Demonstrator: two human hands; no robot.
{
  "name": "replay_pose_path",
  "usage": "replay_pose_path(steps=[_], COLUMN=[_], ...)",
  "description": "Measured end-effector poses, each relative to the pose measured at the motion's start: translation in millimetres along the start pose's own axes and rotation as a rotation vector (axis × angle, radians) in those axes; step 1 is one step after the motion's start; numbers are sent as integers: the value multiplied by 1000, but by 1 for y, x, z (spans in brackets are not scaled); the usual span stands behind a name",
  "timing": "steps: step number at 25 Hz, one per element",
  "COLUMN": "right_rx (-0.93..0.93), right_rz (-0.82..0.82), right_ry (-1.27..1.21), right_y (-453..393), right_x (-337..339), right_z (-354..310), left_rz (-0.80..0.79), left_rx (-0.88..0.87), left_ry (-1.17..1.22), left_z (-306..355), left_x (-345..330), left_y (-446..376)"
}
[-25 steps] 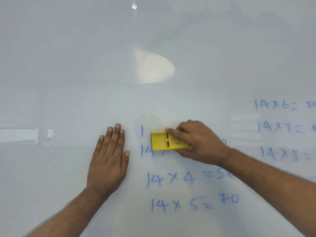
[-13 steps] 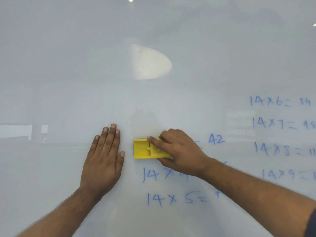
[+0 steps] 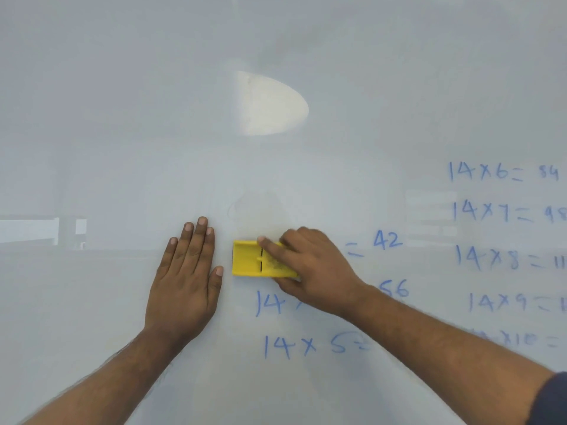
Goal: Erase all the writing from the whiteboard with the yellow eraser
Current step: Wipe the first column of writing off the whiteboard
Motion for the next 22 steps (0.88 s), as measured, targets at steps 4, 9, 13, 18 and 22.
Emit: replay_pose_path(steps=[4, 9, 13, 18, 22], right_rx=[26, -193, -64, 29, -177], right_rz=[-57, 77, 22, -60, 59], right_ry=[62, 2, -27, 60, 11], right_y=[17, -2, -1, 20, 0], right_x=[9, 32, 1, 4, 28], right_z=[24, 51, 1, 12, 45], left_rz=[-11, -14, -14, -23, -36], left_rx=[3, 21, 7, -4, 18], left_ry=[-4, -11, -4, -9, 7], left_z=[0, 3, 4, 5, 8], left_x=[-2, -5, -6, -6, -5], left_y=[2, 5, 9, 10, 9])
Point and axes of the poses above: each hand's wrist, its own y-axis away from the middle knuckle, its own x-axis out of the back of the hand, z = x × y, the point moved 10 cm from there along -y, towards the middle knuckle, and after that the axes turned 10 degrees about -z, right-handed, at the moved point
